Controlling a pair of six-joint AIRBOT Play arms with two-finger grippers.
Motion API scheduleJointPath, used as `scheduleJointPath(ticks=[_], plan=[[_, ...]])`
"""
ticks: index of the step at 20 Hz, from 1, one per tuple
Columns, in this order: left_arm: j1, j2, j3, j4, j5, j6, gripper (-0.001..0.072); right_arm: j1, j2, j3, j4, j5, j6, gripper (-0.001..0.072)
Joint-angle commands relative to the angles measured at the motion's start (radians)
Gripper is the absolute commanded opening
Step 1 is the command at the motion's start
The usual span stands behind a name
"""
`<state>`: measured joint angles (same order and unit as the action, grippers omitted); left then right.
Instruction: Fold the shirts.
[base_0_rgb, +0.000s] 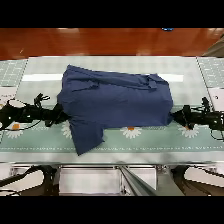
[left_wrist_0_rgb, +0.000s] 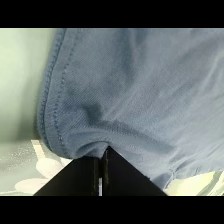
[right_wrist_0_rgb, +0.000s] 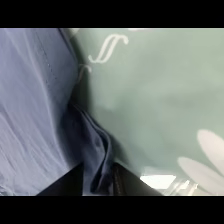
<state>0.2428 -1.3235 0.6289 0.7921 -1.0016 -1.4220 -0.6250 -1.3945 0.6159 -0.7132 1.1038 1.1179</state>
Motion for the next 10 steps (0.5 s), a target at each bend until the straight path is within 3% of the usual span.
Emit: scheduleJointPath(ticks=[1,4,5,6,10], plan=[[0.0,-0.001,0.001,0.0,0.002,0.0,0.0022,0.018,-0.003,0.0,0.003,0.004,-0.007,0.0274],[0.0,-0.001,0.001,0.0,0.004,0.0,0.0022,0.105,-0.021,0.004,0.007,-0.058,0.0,0.0251],[0.0,0.0,0.002,0.0,0.004,0.0,0.0022,0.126,-0.023,0.012,0.008,-0.064,-0.002,0.0081],[0.0,0.001,0.011,0.0,-0.001,0.001,0.0022,0.139,-0.023,0.027,0.008,-0.054,-0.007,0.0025],[0.008,0.059,0.148,-0.006,-0.066,0.015,0.0022,0.142,0.075,0.199,-0.039,0.092,0.025,0.0024]])
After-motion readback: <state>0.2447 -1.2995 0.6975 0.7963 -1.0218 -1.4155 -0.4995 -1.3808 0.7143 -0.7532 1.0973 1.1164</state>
